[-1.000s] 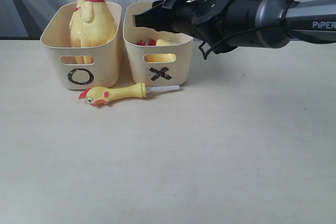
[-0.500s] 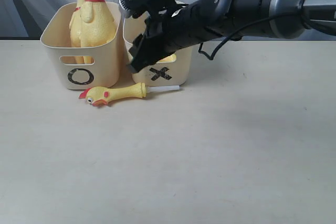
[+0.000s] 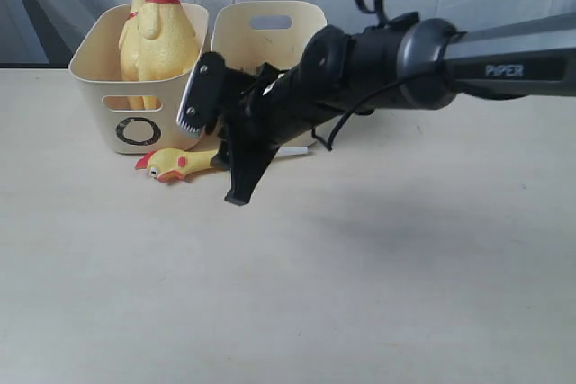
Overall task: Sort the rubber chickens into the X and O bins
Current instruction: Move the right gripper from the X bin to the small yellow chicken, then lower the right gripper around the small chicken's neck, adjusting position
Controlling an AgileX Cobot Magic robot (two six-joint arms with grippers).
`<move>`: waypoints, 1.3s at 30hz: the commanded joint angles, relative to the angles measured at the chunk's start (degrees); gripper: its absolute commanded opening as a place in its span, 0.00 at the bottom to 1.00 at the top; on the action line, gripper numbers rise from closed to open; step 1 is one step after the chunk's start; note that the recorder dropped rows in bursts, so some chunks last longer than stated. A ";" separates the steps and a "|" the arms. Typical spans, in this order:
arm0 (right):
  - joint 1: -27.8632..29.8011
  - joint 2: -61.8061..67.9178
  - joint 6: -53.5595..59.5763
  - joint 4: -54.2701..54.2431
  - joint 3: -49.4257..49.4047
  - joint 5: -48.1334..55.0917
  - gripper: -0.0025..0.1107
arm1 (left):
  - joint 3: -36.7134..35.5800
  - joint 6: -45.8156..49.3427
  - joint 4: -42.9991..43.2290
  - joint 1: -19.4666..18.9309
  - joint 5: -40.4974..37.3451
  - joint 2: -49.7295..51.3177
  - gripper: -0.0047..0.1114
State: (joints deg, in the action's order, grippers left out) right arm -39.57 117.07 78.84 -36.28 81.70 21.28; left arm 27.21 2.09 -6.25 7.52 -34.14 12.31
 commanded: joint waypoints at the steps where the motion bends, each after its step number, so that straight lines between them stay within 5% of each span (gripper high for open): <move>1: -2.85 3.32 2.17 0.24 0.22 -9.54 0.38 | -0.17 0.05 -0.32 0.03 0.29 -0.27 0.25; 11: -3.38 8.28 2.17 4.30 0.22 -18.86 0.39 | -0.17 0.05 -0.32 0.03 0.29 -0.27 0.25; 17: -3.38 9.73 2.17 5.13 0.22 -22.35 0.54 | -0.17 0.05 -0.32 0.03 0.29 -0.27 0.25; 39: -2.19 12.43 2.50 8.00 0.22 -26.50 0.53 | -0.17 0.05 -0.32 0.03 0.29 -0.27 0.25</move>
State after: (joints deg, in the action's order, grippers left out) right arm -42.44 129.69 81.26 -28.67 81.78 -5.08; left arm 27.21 2.09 -6.25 7.52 -34.14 12.31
